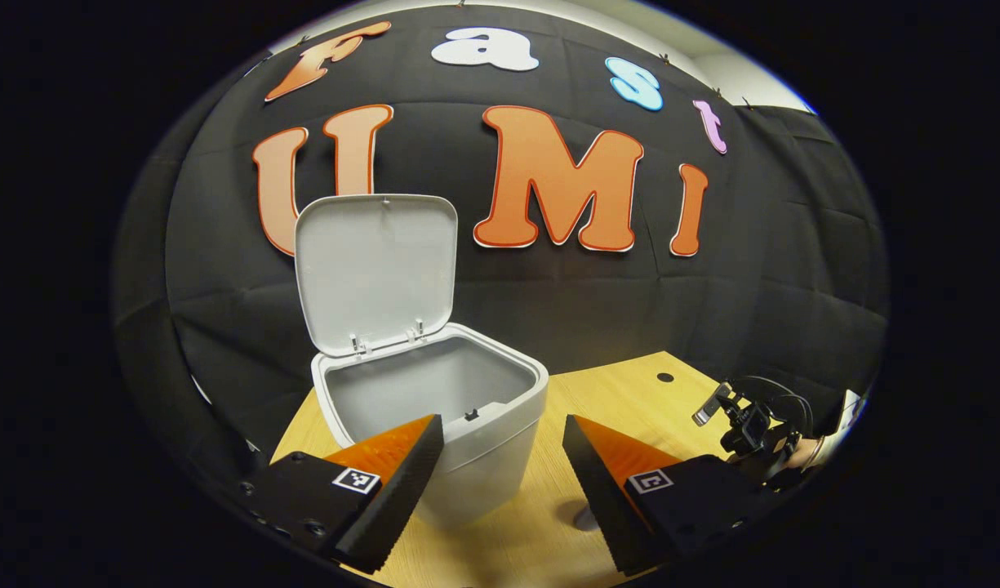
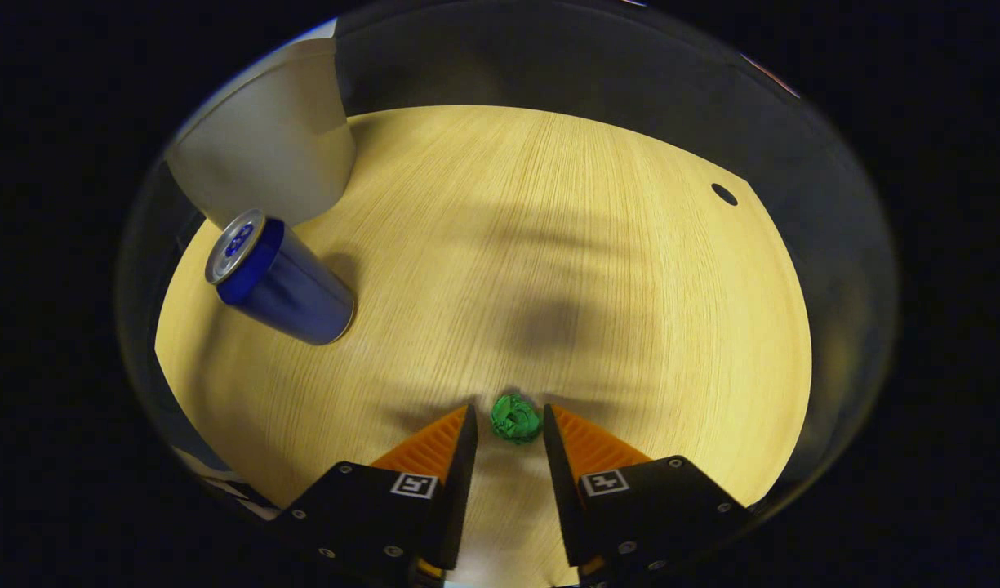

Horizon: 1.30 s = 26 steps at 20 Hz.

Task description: Press the lid of the desktop garbage bin to open it, pick up the crumpled paper on the desktop and throw it into the bin, then pick up the pop can on the desktop and drop it into the bin, and finally close the garbage bin lid.

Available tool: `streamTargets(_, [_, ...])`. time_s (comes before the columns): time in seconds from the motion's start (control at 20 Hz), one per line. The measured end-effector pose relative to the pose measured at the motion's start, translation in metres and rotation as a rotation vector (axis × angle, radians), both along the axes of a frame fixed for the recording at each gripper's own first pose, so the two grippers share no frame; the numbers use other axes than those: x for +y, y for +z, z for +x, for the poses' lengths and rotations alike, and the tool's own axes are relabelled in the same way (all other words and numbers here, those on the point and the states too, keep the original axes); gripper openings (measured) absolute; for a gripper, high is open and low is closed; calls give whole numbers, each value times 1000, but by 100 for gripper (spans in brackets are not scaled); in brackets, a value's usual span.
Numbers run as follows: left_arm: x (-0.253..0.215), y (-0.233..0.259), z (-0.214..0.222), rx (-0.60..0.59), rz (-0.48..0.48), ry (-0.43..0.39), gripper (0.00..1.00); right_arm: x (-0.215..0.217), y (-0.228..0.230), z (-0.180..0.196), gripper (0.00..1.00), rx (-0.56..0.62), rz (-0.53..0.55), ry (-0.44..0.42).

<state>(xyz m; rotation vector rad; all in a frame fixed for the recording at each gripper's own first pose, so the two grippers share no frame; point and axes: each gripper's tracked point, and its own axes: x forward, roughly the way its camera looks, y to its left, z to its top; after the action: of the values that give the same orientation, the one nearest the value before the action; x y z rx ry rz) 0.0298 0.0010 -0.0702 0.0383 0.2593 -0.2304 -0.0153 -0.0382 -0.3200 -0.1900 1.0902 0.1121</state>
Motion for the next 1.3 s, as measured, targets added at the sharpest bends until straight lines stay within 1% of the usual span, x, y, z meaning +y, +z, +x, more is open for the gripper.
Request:
streamTargets(0.05, [1, -1, 0, 1, -4, 1, 94, -1, 2, 0, 41, 5, 7, -1])
streamTargets(0.1, [1, 0, -1, 3, -9, 2, 94, -4, 3, 1, 45, 7, 9, 1])
streamTargets(0.15, [1, -1, -2, 5, -12, 5, 94, -5, 4, 1, 27, 5, 8, 4])
streamTargets(0.2, [2, 1, -2, 5, -14, 7, 94, -5, 4, 1, 23, 4, 6, 2])
streamTargets(0.25, [3, 2, -3, 4, -16, 9, 94, -6, 5, 1, 15, 9, 4, 0])
streamTargets(0.3, [3, 1, -4, 2, -18, 11, 94, -6, 5, 0, 12, 10, 4, 0])
streamTargets(0.35, [3, 3, -5, 2, -21, 10, 94, -6, 6, 1, 7, 5, 4, -2])
streamTargets(0.4, [3, 4, -5, 2, -24, 12, 94, -5, 6, 0, 5, 2, 2, -6])
streamTargets(0.65, [3, 5, -12, 0, -31, 10, 94, -3, 25, -3, 3, -40, 17, -21])
streamTargets(0.8, [4, 8, -15, -4, -42, 14, 94, -5, 60, -5, 4, -78, 46, -19])
streamTargets(0.85, [4, 9, -15, -6, -49, 13, 94, 0, 71, -4, 3, -99, 57, -13])
streamTargets(1.05, [4, 11, -20, -8, -84, 10, 94, 10, 145, 9, 3, -225, 83, 30])
streamTargets(1.15, [6, 12, -23, -8, -106, 10, 94, 15, 194, 11, 3, -299, 95, 51])
streamTargets(1.3, [11, 15, -25, -17, -104, 12, 94, 35, 268, 20, 3, -408, 120, 85])
